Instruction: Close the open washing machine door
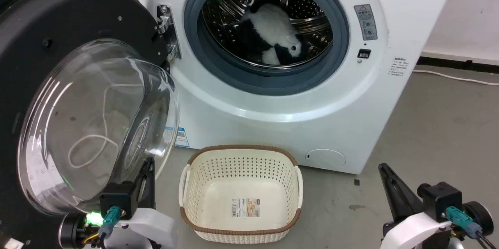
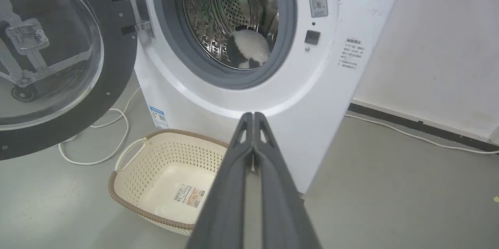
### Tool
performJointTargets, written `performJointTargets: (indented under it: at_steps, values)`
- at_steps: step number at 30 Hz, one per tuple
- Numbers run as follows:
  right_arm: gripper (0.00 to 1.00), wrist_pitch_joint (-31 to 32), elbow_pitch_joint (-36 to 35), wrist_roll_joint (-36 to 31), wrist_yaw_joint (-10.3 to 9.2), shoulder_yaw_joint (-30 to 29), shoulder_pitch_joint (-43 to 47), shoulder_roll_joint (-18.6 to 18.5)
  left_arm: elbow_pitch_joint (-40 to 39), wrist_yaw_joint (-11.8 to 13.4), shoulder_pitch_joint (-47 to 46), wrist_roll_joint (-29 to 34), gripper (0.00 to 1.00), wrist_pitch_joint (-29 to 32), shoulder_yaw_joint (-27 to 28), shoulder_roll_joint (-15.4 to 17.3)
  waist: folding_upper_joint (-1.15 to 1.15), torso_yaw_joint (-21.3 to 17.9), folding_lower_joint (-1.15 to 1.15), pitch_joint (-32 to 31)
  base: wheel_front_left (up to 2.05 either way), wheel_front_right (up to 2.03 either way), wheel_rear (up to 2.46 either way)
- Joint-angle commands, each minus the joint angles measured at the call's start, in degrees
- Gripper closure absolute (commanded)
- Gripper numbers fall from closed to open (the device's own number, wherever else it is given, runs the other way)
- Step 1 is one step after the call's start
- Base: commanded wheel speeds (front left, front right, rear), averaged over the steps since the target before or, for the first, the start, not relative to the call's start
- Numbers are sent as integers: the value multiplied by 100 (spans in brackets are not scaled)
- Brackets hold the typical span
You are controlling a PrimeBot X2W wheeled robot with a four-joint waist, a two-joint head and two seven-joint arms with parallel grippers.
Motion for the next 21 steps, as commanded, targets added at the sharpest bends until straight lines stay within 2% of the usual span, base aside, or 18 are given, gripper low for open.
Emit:
performJointTargets:
  at_steps: [1,21]
  values:
    - [100,8,-25,-43,5,-4,-68,5,-23,-25,82,16,100,2,5,0,0,0,0,0,0,0,0]
    - [100,8,-25,-43,5,-4,-68,5,-23,-25,82,16,100,2,5,0,0,0,0,0,0,0,0]
